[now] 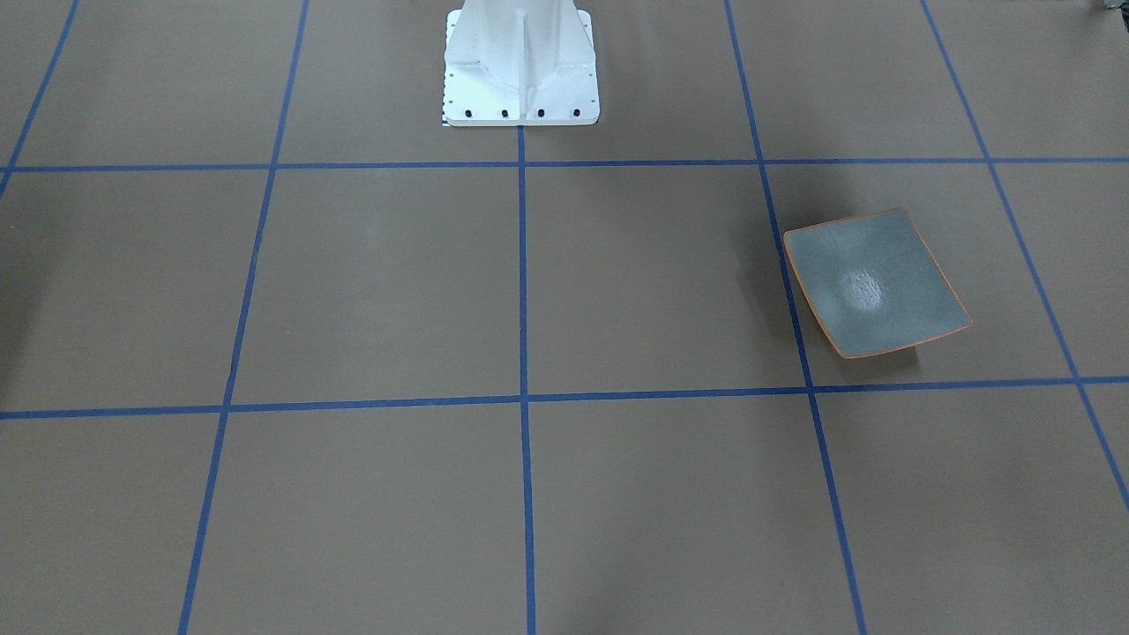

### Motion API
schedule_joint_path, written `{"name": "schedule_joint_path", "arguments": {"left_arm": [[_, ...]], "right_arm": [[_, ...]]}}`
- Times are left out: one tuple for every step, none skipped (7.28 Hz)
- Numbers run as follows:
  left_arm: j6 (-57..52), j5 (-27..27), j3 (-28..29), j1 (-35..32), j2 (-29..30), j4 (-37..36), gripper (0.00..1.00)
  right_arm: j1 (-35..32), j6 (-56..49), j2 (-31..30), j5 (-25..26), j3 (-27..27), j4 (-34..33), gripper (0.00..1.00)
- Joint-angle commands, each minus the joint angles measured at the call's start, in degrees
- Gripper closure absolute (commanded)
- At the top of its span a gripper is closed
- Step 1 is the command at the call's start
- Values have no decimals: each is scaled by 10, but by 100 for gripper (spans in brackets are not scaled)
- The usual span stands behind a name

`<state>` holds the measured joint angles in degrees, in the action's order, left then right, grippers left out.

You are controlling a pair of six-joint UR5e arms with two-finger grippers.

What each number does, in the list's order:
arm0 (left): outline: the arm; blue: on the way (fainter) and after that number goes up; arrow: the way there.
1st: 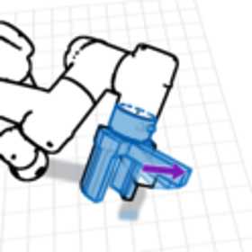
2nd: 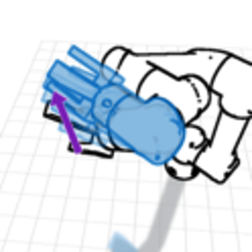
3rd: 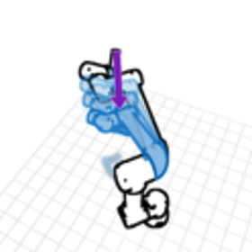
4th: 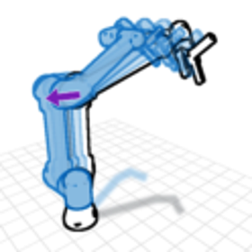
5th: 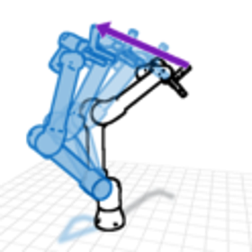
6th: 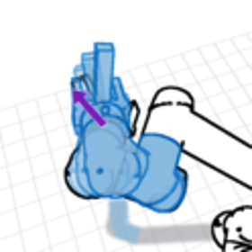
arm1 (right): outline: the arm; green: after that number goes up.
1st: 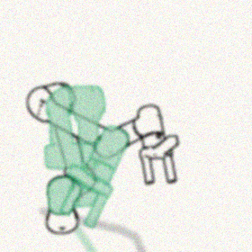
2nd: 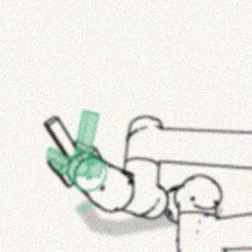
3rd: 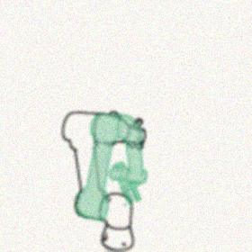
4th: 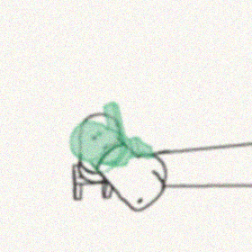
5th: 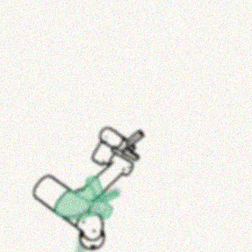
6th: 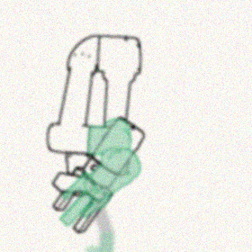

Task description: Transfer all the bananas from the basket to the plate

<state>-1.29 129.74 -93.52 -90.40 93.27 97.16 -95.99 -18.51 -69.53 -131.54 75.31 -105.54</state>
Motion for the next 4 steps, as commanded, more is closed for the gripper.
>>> {"name": "schedule_joint_path", "arguments": {"left_arm": [[15,2,-3,0,5,3,0],[54,22,-3,1,18,4,0],[92,81,-3,8,37,4,0],[155,116,-13,26,63,3,0]], "right_arm": [[51,103,43,-88,32,-28,100],[94,173,45,-91,78,-28,100],[146,276,48,-101,127,-26,100],[192,379,66,-104,166,-24,100]]}}
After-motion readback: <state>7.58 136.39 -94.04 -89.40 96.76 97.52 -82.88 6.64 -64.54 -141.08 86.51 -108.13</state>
